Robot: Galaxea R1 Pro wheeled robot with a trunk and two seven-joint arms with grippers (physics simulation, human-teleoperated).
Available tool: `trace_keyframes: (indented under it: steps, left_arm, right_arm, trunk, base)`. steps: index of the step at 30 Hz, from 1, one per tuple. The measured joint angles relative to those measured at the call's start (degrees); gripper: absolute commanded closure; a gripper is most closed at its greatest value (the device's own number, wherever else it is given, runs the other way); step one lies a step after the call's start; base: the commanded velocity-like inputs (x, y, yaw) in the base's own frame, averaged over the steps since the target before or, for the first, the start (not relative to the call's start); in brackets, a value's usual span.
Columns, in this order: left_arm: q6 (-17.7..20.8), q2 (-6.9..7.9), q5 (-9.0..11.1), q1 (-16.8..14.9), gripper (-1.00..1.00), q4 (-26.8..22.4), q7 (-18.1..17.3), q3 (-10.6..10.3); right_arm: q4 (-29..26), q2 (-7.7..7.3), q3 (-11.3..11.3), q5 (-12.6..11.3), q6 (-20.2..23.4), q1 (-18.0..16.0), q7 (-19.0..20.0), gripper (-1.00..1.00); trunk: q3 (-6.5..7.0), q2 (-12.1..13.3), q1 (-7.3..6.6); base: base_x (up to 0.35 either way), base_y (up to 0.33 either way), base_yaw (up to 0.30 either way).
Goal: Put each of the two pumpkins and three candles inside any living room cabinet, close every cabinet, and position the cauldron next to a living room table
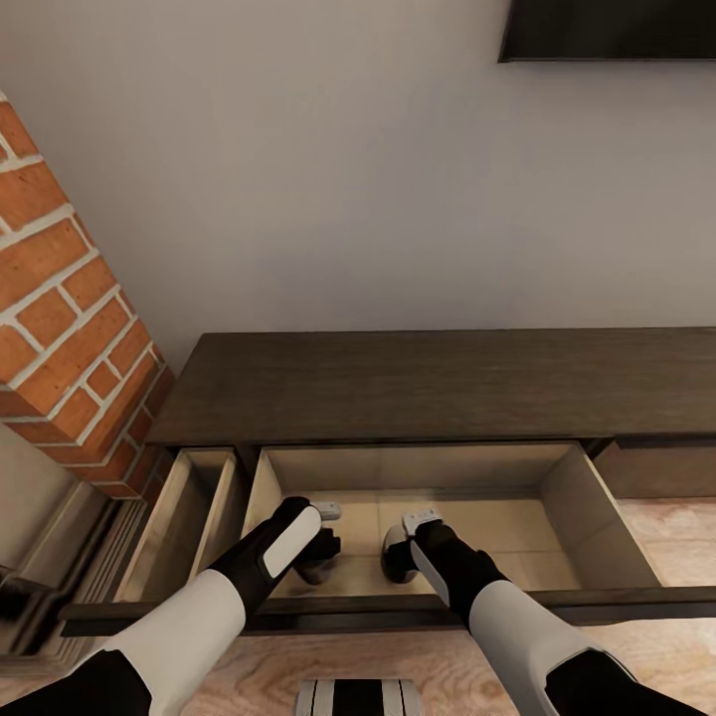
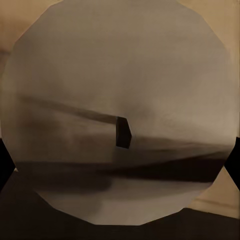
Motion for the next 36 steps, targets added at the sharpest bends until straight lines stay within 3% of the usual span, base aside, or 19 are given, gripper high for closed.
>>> trace_keyframes:
  steps: [13, 15, 19, 21, 23, 25, 36]
  left_arm:
    - [-0.1, 0.27, -0.1, 0.0, 1.00, 0.4, -0.3, 0.2]
    - [-1.8, 0.27, 0.0, 0.0, 1.00, 0.5, -0.7, 0.3]
    - [-8.9, 0.24, -0.2, 0.1, 1.00, 4.8, -2.6, 0.1]
    - [-10.2, 0.21, 0.1, 0.1, 1.00, 6.8, -4.9, 0.1]
    - [-10.7, 0.10, 0.1, 0.1, 1.00, 9.6, -8.2, 0.0]
    - [-10.9, -0.17, 0.0, 0.1, 1.00, 11.7, -9.3, 0.0]
    - [-11.2, -0.52, -0.2, 0.1, 1.00, 13.9, -9.8, 0.0]
  right_arm:
    - [-0.1, 0.11, 0.4, 0.0, 0.7, 0.0, -0.1, 1.00]
    - [-0.1, 0.11, 0.4, -0.1, 1.9, 0.0, -0.1, 1.00]
    - [-0.2, 0.12, 0.4, 0.0, 3.8, 0.0, -0.1, 1.00]
    - [-0.3, 0.12, 0.3, -0.1, 3.9, 0.0, -0.2, 1.00]
    - [-0.2, 0.12, 0.3, -0.1, 4.0, 0.0, -0.2, 1.00]
    - [-0.2, 0.10, 0.3, -0.1, 4.0, 0.0, -0.2, 1.00]
    - [-0.1, 0.18, 0.3, -0.3, 3.5, 0.0, -0.2, 1.00]
  trunk:
    - [0.00, 0.0, 0.00]
    - [0.00, 0.0, 0.00]
    - [0.00, 0.0, 0.00]
    - [0.00, 0.0, 0.00]
    - [-0.01, 0.0, 0.00]
    - [0.00, 0.0, 0.00]
    - [0.00, 0.0, 0.00]
  base:
    - [0.088, 0.000, 0.000]
    - [0.042, 0.000, 0.000]
    - [0.009, 0.000, 0.000]
    - [0.002, 0.000, 0.000]
    - [0.000, 0.000, 0.000]
    - [0.000, 0.000, 0.000]
    - [0.000, 0.000, 0.000]
